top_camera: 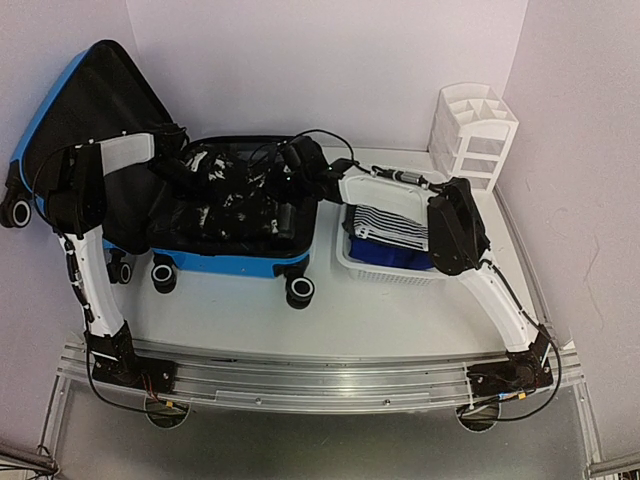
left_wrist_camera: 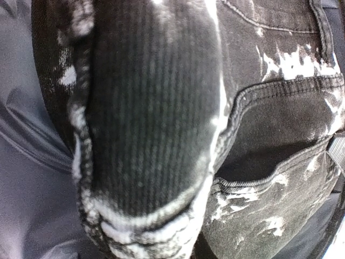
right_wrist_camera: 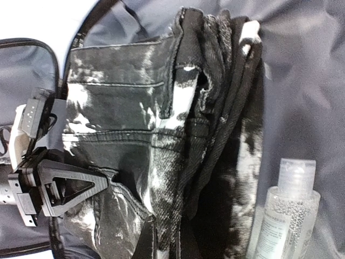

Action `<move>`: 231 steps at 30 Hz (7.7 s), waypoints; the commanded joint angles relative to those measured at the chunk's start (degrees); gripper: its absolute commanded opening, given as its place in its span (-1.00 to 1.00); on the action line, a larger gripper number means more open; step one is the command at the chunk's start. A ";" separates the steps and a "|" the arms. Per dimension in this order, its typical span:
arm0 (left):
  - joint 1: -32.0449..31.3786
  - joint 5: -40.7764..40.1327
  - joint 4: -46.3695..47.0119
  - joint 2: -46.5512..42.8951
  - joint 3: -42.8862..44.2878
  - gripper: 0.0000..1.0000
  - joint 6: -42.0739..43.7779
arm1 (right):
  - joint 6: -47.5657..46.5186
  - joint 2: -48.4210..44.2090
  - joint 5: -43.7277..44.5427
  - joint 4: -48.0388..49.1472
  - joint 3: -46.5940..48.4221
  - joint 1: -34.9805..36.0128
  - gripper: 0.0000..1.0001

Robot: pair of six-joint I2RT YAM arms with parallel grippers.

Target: Open, take out, and arrange the luggage

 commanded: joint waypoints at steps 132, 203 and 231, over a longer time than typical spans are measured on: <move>-28.48 0.81 -3.40 8.93 41.84 -0.04 -2.13 | -12.16 -47.10 -4.19 -19.93 -53.86 -23.51 -1.00; -13.30 2.43 -2.56 3.11 28.69 0.10 -1.91 | -49.56 -29.40 4.89 -36.96 -0.39 -40.15 0.66; -13.30 2.91 -0.98 2.63 24.89 0.12 -2.96 | -64.60 -5.42 16.51 -50.68 14.57 -42.46 -0.03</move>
